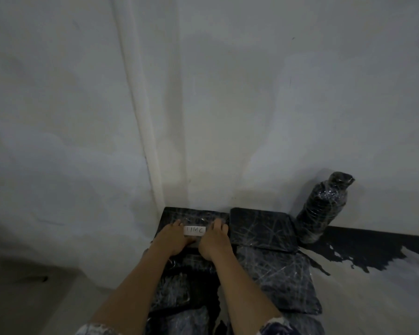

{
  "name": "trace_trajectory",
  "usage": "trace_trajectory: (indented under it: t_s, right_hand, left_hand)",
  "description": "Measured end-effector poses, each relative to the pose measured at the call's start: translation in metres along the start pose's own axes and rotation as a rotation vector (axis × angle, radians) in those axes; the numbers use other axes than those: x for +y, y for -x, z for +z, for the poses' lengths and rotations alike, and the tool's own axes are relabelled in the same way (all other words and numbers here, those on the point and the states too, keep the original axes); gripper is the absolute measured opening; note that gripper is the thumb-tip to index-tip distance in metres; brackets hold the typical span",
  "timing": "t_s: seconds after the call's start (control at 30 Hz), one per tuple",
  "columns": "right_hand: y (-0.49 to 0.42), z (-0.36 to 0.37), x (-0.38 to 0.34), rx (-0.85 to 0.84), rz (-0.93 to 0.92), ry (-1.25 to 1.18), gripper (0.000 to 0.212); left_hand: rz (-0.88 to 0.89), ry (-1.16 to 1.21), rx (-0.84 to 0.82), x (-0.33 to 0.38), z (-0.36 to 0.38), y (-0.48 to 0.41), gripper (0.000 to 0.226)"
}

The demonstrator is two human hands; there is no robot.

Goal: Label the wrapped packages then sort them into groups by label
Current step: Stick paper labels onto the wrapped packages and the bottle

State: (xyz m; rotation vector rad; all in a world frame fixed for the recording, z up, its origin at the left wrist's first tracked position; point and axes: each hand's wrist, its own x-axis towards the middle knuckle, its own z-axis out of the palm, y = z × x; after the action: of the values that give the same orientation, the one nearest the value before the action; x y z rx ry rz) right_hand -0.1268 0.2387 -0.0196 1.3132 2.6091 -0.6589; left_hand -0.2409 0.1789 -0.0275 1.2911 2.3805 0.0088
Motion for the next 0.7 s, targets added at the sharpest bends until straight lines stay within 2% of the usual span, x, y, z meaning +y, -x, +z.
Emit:
trace_trajectory:
  t_s: [0.1, 0.27, 0.37, 0.5, 0.53, 0.7]
  right_hand:
    - [0.002, 0.002, -0.002, 0.021, -0.026, 0.011, 0.059]
    - [0.006, 0.001, 0.0, 0.09, -0.045, 0.034, 0.039]
    - [0.006, -0.002, 0.004, 0.132, -0.092, 0.025, 0.035]
    - [0.005, 0.001, 0.008, 0.164, -0.121, 0.027, 0.036]
    - [0.005, 0.002, 0.008, 0.164, -0.122, 0.032, 0.036]
    - [0.01, 0.002, 0.004, 0.117, -0.114, 0.038, 0.038]
  left_hand:
    - [0.011, 0.059, 0.009, -0.001, -0.003, 0.003, 0.076]
    - [-0.028, 0.11, -0.03, -0.015, -0.011, 0.009, 0.072]
    - [-0.047, 0.234, -0.035, -0.022, -0.016, 0.012, 0.07]
    - [-0.01, 0.174, 0.043, -0.017, -0.014, 0.008, 0.032]
    - [-0.012, 0.203, 0.084, -0.016, -0.012, 0.007, 0.029]
    - [-0.113, 0.252, 0.209, -0.013, -0.009, 0.013, 0.044]
